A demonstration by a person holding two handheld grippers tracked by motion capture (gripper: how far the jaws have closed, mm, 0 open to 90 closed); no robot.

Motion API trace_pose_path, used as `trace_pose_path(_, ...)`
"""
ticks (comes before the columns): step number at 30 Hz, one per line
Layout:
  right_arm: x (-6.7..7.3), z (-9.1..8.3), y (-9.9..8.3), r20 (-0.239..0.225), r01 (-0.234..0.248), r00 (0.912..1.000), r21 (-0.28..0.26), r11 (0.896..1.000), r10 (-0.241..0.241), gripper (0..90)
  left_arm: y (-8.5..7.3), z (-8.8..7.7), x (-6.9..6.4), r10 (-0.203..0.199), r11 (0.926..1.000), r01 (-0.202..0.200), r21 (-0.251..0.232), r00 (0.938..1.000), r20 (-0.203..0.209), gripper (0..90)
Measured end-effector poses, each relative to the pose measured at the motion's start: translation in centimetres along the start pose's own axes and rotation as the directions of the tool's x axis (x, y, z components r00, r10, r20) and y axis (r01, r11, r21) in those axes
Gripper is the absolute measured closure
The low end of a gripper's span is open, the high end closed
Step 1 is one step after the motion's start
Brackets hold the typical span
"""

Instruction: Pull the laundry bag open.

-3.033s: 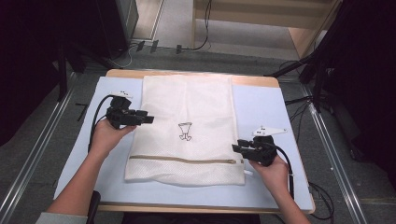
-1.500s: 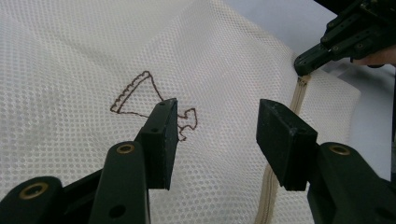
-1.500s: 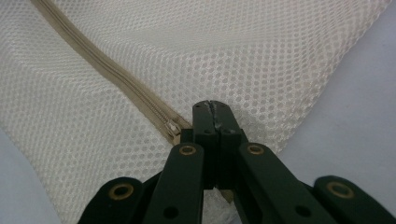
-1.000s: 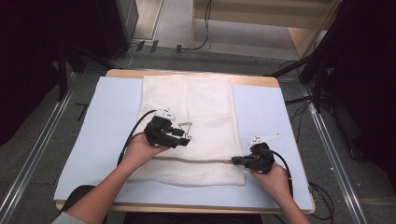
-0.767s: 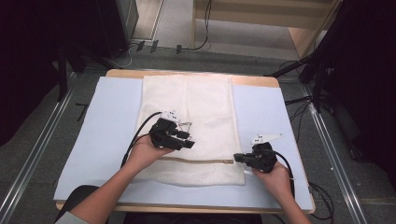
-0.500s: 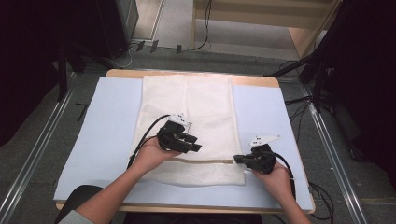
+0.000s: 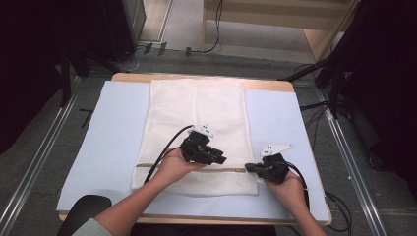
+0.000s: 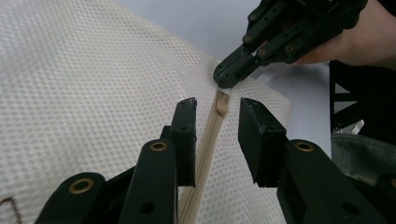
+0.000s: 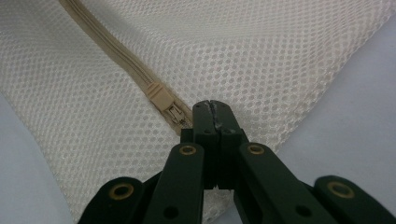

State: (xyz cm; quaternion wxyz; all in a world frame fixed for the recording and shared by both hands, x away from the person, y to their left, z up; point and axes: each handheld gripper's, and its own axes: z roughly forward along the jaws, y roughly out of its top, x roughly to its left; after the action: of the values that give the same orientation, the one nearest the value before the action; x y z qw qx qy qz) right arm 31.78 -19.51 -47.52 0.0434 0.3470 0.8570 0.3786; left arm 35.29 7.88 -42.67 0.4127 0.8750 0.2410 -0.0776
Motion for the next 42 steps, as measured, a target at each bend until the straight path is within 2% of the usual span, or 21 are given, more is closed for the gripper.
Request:
trace_pose_path(5, 0.0, 0.0, 0.0, -0.002, -0.010, 0.9999, -0.004, 1.000, 0.010, 90.0, -0.1, 1.5, -0.4, -0.007, 0.9993, 0.006, 0.037, 0.9998, 0.020, 72.7)
trace_pose_path(9, 0.0, 0.0, 0.0, -0.002, -0.008, 1.0000, -0.004, 1.000, 0.008, 90.0, 0.0, 2.4, -0.8, 0.009, 0.9989, -0.010, 0.045, 0.9999, 0.012, 77.5)
trace_pose_path(11, 0.0, 0.0, 0.0, -0.001, -0.007, 1.0000, -0.003, 1.000, 0.007, 90.0, 0.0, 2.9, -1.0, 0.012, 0.9978, -0.012, 0.065, 0.9999, 0.008, 79.7)
trace_pose_path(13, 0.1, 0.0, 0.0, 0.001, -0.001, 1.0000, -0.003, 1.000, 0.001, 90.0, 0.0, 3.6, -1.0, -0.009, 0.9964, 0.008, 0.084, 0.9999, 0.008, 80.3)
trace_pose_path(18, 0.1, 0.0, 0.0, 0.008, 0.011, 0.9999, -0.001, 1.000, -0.011, 90.0, -0.1, 4.7, -1.0, -0.048, 0.9947, 0.047, 0.091, 0.9987, 0.016, 80.0)
trace_pose_path(19, 0.2, 0.0, 0.0, 0.009, 0.011, 0.9999, -0.001, 1.000, -0.011, 90.0, -0.1, 4.9, -1.0, -0.038, 0.9944, 0.036, 0.099, 0.9992, 0.013, 79.9)
trace_pose_path(24, 0.2, 0.0, 0.0, 0.010, 0.022, 0.9997, 0.001, 1.000, -0.022, 90.0, -0.1, 5.9, -1.0, -0.052, 0.9939, 0.051, 0.098, 0.9986, 0.005, 79.9)
trace_pose_path(27, 0.3, 0.0, 0.0, 0.016, 0.030, 0.9994, 0.002, 1.000, -0.030, 90.0, 0.1, 6.5, -1.1, -0.062, 0.9910, 0.062, 0.119, 0.9980, -0.011, 79.9)
trace_pose_path(30, 0.3, 0.0, 0.0, 0.014, 0.030, 0.9994, 0.002, 1.000, -0.030, 90.0, 0.3, 7.1, -1.3, -0.075, 0.9910, 0.075, 0.111, 0.9972, -0.010, 80.2)
trace_pose_path(32, 0.3, 0.0, 0.0, 0.016, 0.030, 0.9994, 0.002, 1.000, -0.030, 90.0, 0.4, 7.4, -1.4, -0.067, 0.9906, 0.068, 0.119, 0.9977, -0.010, 80.5)
trace_pose_path(35, 0.3, 0.0, 0.0, 0.021, 0.035, 0.9992, 0.001, 0.999, -0.035, 90.0, 0.5, 7.5, -1.5, -0.059, 0.9904, 0.063, 0.123, 0.9977, -0.032, 86.9)
trace_pose_path(38, 0.4, 0.0, 0.0, 0.021, 0.036, 0.9991, 0.000, 0.999, -0.036, 90.0, 0.6, 7.5, -1.4, -0.088, 0.9876, 0.091, 0.128, 0.9958, -0.025, 88.0)
trace_pose_path(39, 0.4, 0.0, 0.0, 0.021, 0.038, 0.9991, -0.001, 0.999, -0.038, 90.0, 0.6, 7.5, -1.3, -0.087, 0.9872, 0.089, 0.133, 0.9960, -0.019, 88.2)
trace_pose_path(42, 0.5, 0.0, -0.1, 0.028, 0.071, 0.9971, -0.011, 0.997, -0.071, 90.0, 0.6, 7.5, -0.9, -0.123, 0.9844, 0.121, 0.127, 0.9924, 0.003, 88.5)
